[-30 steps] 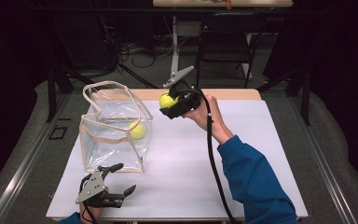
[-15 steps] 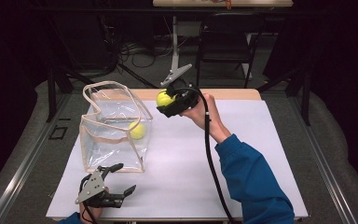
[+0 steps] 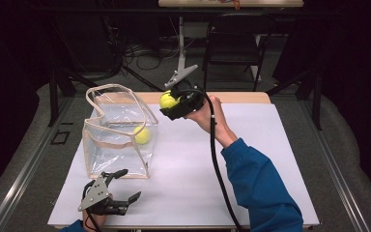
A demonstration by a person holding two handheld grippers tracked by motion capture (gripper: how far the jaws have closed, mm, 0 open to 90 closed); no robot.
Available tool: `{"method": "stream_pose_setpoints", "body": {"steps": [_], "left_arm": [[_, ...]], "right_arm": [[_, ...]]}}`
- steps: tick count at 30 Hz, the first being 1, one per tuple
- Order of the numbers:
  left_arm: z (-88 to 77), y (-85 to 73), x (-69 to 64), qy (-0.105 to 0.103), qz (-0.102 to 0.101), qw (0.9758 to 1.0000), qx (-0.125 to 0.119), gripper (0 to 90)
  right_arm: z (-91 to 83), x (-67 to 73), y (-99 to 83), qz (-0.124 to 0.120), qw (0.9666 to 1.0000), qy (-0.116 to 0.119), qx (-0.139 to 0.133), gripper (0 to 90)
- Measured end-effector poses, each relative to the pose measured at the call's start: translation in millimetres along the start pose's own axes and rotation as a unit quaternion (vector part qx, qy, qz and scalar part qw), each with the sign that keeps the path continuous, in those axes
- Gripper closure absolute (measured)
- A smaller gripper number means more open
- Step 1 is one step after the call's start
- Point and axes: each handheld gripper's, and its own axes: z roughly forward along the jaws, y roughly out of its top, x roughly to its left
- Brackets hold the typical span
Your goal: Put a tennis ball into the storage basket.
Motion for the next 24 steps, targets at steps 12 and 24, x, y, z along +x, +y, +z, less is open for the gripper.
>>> {"method": "stream_pose_setpoints", "body": {"steps": [12,24], "left_arm": [[-0.2,-0.1,0.0,0.0,-0.001,1.0,0.0,16.1],[-0.6,-0.1,0.0,0.0,-0.001,1.0,-0.001,16.1]], "right_arm": [[1.0,2.8,7.6,-0.005,0.9999,0.002,-0.008,26.4],[2.4,4.9,12.8,-0.006,0.9998,0.003,-0.021,26.4]]}}
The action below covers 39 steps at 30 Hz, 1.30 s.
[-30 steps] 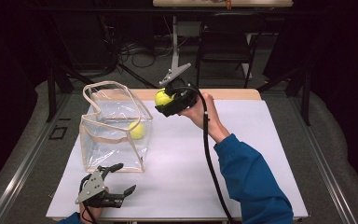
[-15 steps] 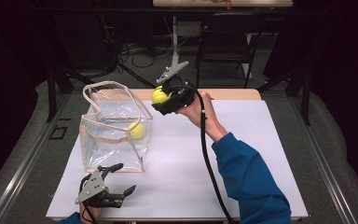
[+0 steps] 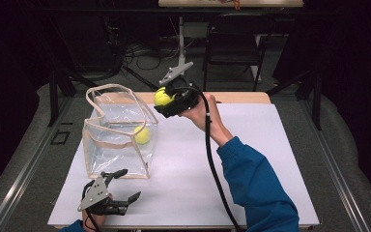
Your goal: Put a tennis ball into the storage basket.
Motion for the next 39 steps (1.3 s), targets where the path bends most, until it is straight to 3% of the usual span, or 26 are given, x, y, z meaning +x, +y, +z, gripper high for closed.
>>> {"method": "stream_pose_setpoints", "body": {"steps": [18,39], "left_arm": [[0.2,0.3,-0.4,0.0,0.0,1.0,0.0,16.1],[-0.5,0.5,0.2,-0.001,0.0,1.0,-0.002,16.1]], "right_arm": [[5.0,4.5,8.8,-0.006,1.0,0.003,-0.003,26.4],[14.1,16.2,34.4,-0.022,0.9995,0.014,-0.019,26.5]]}}
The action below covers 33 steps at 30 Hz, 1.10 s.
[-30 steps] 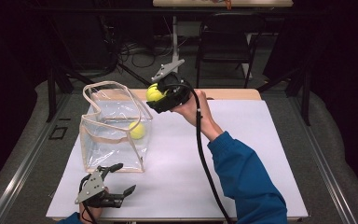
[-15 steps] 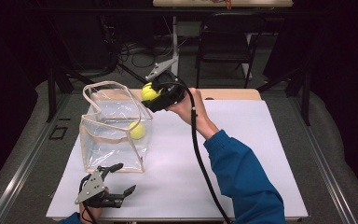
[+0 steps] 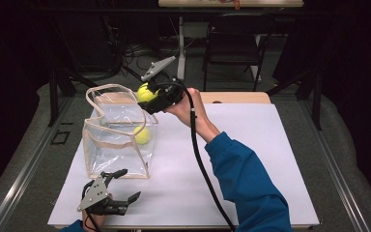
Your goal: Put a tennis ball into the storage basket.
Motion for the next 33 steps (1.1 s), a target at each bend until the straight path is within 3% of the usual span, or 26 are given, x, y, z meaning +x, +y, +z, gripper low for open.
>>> {"method": "stream_pose_setpoints", "body": {"steps": [18,33], "left_arm": [[0.3,-0.1,0.0,0.001,0.0,1.0,-0.001,16.0],[-0.6,0.1,0.1,0.0,0.001,1.0,-0.002,16.1]], "right_arm": [[14.5,1.9,6.0,0.006,1.0,0.007,-0.004,26.4],[28.8,12.3,15.8,0.002,0.9998,0.018,-0.009,26.5]]}}
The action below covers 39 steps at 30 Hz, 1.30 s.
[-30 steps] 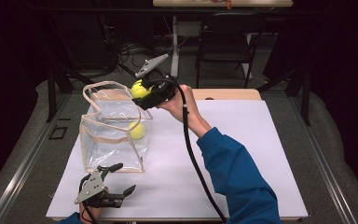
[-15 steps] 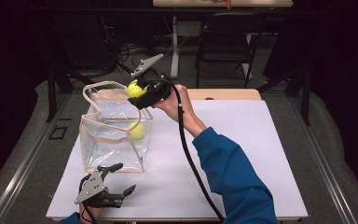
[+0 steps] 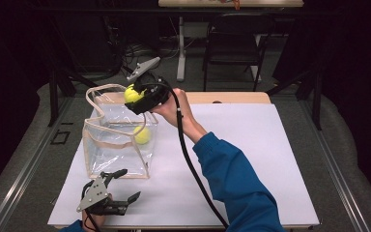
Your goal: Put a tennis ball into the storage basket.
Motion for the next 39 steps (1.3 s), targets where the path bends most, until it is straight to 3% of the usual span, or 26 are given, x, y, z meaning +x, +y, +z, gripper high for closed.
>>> {"method": "stream_pose_setpoints", "body": {"steps": [22,39], "left_arm": [[0.0,0.1,0.2,0.0,-0.001,1.0,-0.004,16.1],[-0.3,0.0,0.9,0.0,-0.003,1.0,-0.005,16.1]], "right_arm": [[17.8,11.5,11.2,-0.021,0.9997,0.007,0.015,26.4],[32.0,12.0,11.7,-0.024,0.999,0.016,0.033,26.3]]}}
